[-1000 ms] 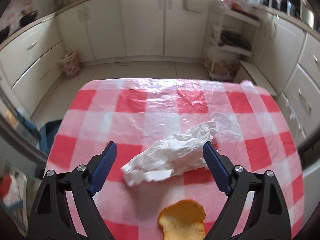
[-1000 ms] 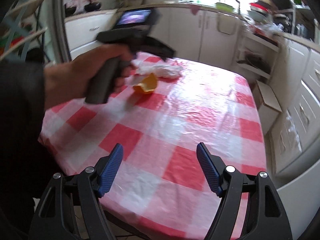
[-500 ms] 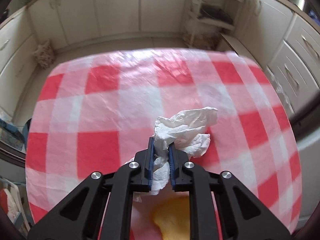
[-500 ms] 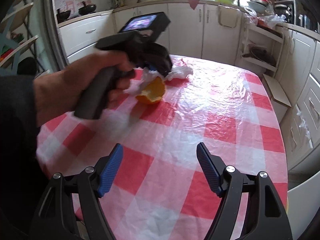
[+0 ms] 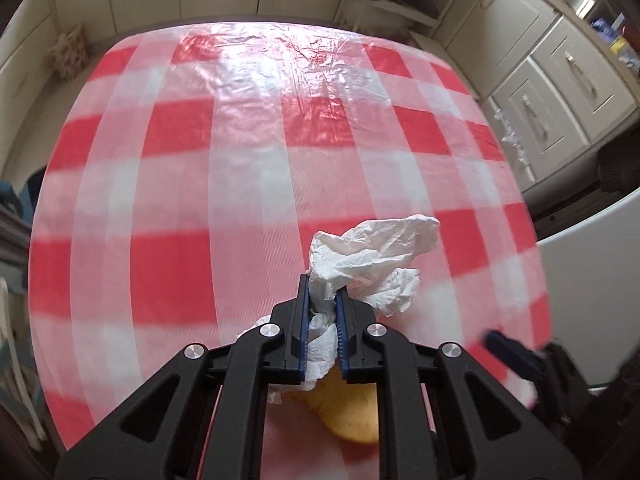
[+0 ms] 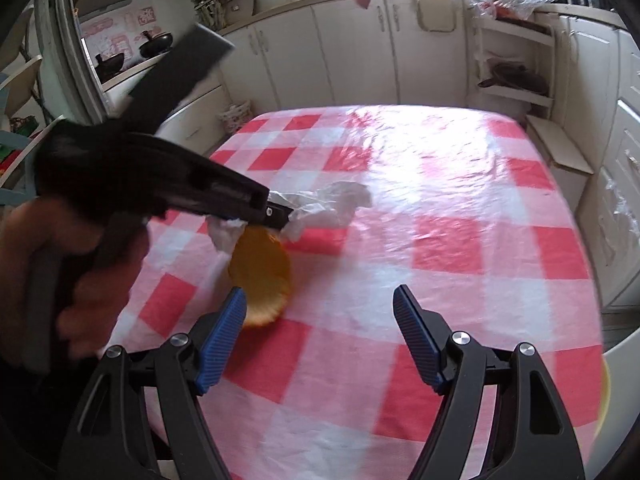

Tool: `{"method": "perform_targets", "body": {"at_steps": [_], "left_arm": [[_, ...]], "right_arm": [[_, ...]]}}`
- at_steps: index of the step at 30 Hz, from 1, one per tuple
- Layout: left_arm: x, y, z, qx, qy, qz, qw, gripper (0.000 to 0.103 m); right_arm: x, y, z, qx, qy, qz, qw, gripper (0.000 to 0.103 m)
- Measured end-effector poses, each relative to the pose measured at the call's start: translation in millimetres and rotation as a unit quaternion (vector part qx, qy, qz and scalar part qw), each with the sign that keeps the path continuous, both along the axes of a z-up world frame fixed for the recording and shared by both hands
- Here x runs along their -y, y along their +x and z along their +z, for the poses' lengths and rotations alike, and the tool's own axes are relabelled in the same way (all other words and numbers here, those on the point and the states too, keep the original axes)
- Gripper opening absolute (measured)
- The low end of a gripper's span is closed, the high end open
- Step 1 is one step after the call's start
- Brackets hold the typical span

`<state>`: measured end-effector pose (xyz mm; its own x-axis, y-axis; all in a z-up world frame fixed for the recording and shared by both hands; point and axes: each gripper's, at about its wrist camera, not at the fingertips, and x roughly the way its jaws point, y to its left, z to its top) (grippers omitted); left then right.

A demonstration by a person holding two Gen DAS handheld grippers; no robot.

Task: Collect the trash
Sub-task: 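Grasp the white tissue with the left gripper while the right grasps the orange peel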

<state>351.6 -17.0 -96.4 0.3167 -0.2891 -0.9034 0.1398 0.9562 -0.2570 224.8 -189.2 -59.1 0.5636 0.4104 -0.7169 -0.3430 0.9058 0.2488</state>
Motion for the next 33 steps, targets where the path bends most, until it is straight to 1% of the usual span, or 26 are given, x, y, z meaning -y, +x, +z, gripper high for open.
{"method": "perform_targets", "body": {"at_steps": [4, 9, 11, 14, 15, 17, 21, 22, 23, 24, 25, 26, 27, 29, 31, 33], "left_arm": [[-18, -25, 10, 0.014, -0.026, 0.025, 0.9993, 0.011], [-30, -32, 19, 0.033, -0.030, 0.048, 0.9979, 0.011], [-33, -30, 24, 0.044, -0.029, 0.057, 0.9970, 0.011], [-40, -26, 30, 0.055, -0.040, 0.074, 0.9949, 0.011], [-40, -24, 30, 0.055, -0.044, 0.078, 0.9945, 0.011], [-44, -24, 31, 0.057, -0.049, 0.085, 0.9936, 0.011], [-48, -22, 33, 0.058, -0.057, 0.096, 0.9921, 0.011], [-48, -22, 33, 0.058, -0.058, 0.097, 0.9919, 0.011], [-47, -22, 32, 0.059, -0.058, 0.097, 0.9918, 0.011], [-46, -21, 33, 0.060, -0.058, 0.097, 0.9917, 0.011], [-45, -21, 33, 0.062, -0.058, 0.097, 0.9917, 0.011], [-43, -21, 34, 0.064, -0.056, 0.097, 0.9916, 0.011], [-41, -21, 35, 0.067, -0.055, 0.096, 0.9916, 0.011], [-37, -22, 39, 0.075, -0.056, 0.096, 0.9910, 0.011], [-30, -23, 46, 0.087, -0.057, 0.094, 0.9901, 0.011], [-21, -25, 53, 0.106, -0.047, 0.090, 0.9891, 0.011]], "right_arm": [[-18, 0, -8, -0.011, -0.001, 0.018, 1.000, 0.073], [-33, -4, -22, -0.021, -0.021, 0.035, 0.999, 0.073], [-37, -8, -23, -0.013, -0.031, 0.037, 0.999, 0.072], [-40, -12, -24, -0.011, -0.030, 0.042, 0.999, 0.060], [-40, -13, -24, -0.011, -0.031, 0.041, 0.999, 0.058], [-37, -13, -24, -0.015, -0.024, 0.039, 0.999, 0.058], [-31, -5, -23, -0.032, 0.019, 0.032, 0.999, 0.058], [-30, -5, -23, -0.032, 0.021, 0.031, 0.999, 0.055], [-30, -3, -24, -0.033, 0.021, 0.032, 0.999, 0.046], [-30, -2, -24, -0.034, 0.023, 0.035, 0.999, 0.034], [-30, -1, -25, -0.035, 0.023, 0.038, 0.998, 0.027], [-32, -2, -24, -0.035, 0.021, 0.041, 0.998, 0.017], [-32, -2, -24, -0.033, 0.019, 0.042, 0.998, 0.012], [-30, -4, -20, -0.023, 0.016, 0.039, 0.999, 0.007], [-23, -6, -13, -0.009, 0.012, 0.031, 0.999, 0.006], [-13, -10, -5, 0.006, 0.008, 0.019, 1.000, 0.005]]}}
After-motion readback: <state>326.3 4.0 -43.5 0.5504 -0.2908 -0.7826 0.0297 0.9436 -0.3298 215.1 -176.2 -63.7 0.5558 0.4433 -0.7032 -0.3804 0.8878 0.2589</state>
